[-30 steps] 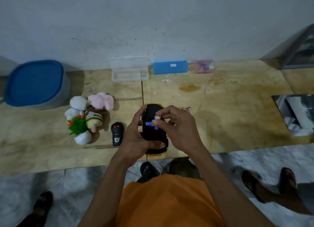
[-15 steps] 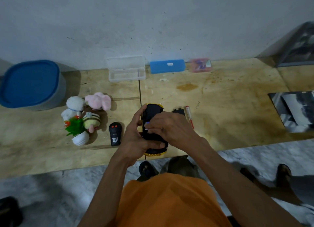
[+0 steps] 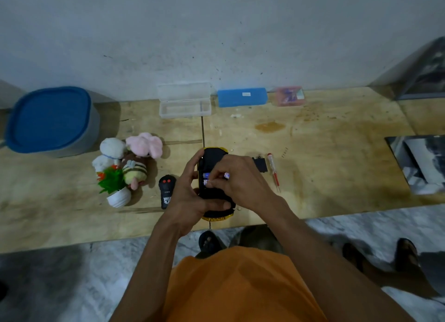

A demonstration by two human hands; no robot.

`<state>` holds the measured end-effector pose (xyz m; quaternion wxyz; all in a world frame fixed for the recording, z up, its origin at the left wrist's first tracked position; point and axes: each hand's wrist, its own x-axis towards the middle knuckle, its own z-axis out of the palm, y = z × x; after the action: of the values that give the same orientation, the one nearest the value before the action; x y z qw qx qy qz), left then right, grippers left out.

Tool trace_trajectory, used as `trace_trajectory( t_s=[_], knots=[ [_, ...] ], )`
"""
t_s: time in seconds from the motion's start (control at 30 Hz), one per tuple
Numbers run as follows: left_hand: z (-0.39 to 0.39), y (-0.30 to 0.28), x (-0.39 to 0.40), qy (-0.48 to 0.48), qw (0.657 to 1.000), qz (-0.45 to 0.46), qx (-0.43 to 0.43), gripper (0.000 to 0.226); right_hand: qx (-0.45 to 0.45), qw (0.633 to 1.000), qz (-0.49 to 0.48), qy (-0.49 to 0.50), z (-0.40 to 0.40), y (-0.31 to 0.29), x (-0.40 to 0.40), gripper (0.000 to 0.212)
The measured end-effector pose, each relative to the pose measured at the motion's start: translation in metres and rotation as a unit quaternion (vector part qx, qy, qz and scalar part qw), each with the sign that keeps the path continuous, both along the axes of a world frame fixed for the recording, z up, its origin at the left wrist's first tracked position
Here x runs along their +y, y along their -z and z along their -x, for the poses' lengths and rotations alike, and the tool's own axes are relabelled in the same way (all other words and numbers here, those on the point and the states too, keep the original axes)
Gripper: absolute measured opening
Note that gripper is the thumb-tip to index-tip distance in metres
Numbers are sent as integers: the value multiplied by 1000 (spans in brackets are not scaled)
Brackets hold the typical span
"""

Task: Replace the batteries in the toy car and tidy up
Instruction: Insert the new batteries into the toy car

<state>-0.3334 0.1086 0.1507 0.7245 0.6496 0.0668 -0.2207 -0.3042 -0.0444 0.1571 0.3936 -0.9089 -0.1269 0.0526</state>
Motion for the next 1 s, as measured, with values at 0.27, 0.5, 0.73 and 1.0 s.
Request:
trace_trajectory(
  t_s=[0.27, 0.5, 0.73, 1.0],
  knots=[
    [-2, 6, 10, -40, 999, -3, 12, 121, 378, 736, -402, 392, 8, -20, -9, 15],
    [-2, 8, 10, -35, 999, -13, 14, 120, 372, 585, -591, 414, 14, -20, -13, 12],
    [-4, 11, 10, -35, 999, -27, 14, 123, 315, 659, -520, 444, 16, -14, -12, 26],
    [-6, 11, 9, -25, 999, -13, 18, 122, 263, 756, -406, 440, 15, -7, -7, 20]
  ],
)
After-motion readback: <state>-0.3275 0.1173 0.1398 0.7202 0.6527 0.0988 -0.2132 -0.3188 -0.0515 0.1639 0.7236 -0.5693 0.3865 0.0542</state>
